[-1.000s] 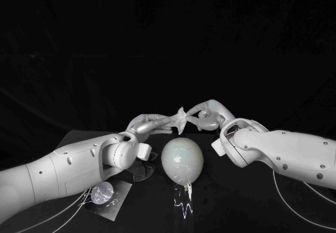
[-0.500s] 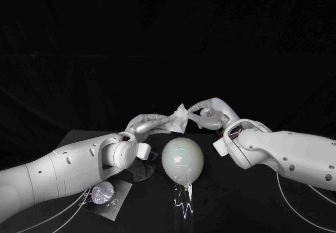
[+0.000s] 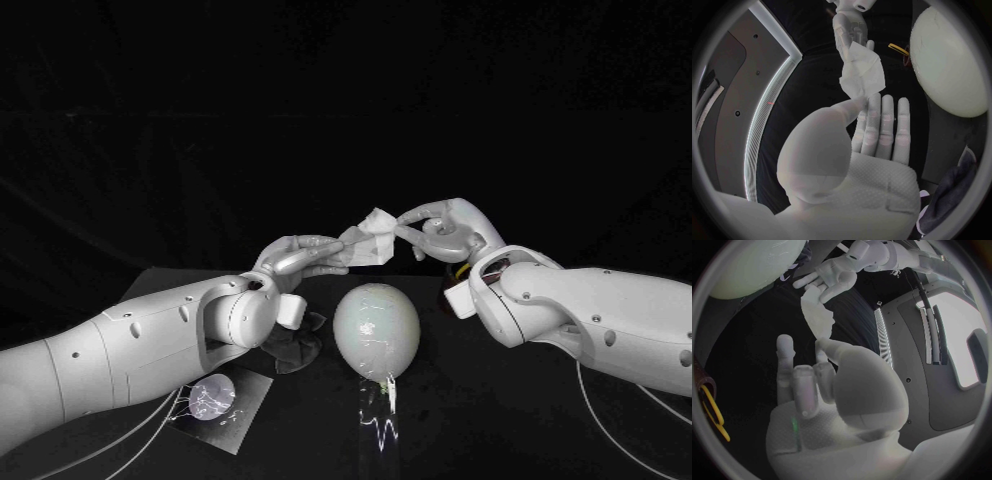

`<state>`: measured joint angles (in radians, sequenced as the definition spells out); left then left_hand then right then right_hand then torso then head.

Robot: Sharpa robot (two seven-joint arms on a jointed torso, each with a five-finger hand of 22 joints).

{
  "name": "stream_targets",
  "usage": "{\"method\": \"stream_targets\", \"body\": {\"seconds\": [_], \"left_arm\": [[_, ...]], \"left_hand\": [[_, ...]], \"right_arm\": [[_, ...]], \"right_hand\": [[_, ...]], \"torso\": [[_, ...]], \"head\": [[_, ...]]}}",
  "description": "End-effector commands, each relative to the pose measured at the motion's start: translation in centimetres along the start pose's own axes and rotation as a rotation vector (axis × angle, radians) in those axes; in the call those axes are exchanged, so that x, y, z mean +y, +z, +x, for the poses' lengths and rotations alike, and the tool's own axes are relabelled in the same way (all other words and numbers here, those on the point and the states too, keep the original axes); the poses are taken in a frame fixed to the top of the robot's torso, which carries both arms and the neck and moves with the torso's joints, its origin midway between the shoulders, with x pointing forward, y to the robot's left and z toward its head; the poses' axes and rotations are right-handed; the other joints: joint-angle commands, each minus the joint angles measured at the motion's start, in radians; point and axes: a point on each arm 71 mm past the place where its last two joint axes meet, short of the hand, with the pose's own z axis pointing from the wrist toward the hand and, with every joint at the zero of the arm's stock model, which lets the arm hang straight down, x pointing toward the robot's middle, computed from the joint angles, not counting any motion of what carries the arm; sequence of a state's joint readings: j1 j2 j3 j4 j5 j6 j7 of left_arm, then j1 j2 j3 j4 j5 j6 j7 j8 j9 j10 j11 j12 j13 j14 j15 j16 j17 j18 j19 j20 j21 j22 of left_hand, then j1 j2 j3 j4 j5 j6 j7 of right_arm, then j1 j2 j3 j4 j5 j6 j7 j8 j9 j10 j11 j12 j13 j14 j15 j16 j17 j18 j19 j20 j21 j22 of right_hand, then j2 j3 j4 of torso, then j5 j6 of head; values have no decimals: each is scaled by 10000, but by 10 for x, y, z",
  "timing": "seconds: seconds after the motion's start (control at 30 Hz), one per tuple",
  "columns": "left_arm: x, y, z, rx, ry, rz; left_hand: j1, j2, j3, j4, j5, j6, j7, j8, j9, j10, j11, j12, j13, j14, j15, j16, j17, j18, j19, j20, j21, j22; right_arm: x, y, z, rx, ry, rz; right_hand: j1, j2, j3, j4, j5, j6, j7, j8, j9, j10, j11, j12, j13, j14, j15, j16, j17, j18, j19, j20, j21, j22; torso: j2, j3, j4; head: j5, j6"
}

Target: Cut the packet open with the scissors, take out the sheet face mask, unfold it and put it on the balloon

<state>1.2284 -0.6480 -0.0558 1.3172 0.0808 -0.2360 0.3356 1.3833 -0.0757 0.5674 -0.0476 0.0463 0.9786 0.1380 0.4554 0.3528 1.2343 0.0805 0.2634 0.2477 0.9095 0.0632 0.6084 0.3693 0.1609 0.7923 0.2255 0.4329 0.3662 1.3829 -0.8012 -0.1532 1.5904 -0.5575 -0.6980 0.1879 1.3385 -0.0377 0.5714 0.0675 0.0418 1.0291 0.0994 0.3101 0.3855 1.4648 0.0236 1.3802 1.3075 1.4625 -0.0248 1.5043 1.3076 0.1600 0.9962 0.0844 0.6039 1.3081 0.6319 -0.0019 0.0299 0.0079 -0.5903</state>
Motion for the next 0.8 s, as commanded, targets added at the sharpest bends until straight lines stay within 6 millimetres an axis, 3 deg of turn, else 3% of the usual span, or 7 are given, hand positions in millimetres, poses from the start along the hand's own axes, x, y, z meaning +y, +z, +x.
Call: {"method": "stream_targets", "body": {"seconds": [0.03, 0.8], "left_arm": [[-1, 0, 2, 54, -203, 79], [3, -2, 9, 446, -95, -457]], "left_hand": [[5, 105, 56, -2, 25, -50, -7, 26, 1355, -82, -22, 64, 15, -11, 39, 53, -8, -76, -61, -4, 41, 17], [22, 71, 120, -87, 27, -54, -8, 31, 1415, -130, -27, 98, 66, -36, 28, 78, -17, -80, -151, -8, 115, 100]], "right_arm": [[-1, -1, 0, -48, 436, -122], [-3, -4, -1, -566, 1065, -198]], "right_hand": [[-34, 106, 61, 16, 64, 70, 21, 73, 16, 223, 15, 47, 1013, 324, -21, 59, 1098, 177, -44, 26, 24, 212], [-44, 123, 73, 17, 64, 69, 23, 77, 19, 230, 18, 63, 1028, 343, -18, 75, 1138, 165, -19, 29, 77, 226]], "torso": [[-2, -1, 1], [-1, 4, -5]], "head": [[11, -2], [0, 89]]}}
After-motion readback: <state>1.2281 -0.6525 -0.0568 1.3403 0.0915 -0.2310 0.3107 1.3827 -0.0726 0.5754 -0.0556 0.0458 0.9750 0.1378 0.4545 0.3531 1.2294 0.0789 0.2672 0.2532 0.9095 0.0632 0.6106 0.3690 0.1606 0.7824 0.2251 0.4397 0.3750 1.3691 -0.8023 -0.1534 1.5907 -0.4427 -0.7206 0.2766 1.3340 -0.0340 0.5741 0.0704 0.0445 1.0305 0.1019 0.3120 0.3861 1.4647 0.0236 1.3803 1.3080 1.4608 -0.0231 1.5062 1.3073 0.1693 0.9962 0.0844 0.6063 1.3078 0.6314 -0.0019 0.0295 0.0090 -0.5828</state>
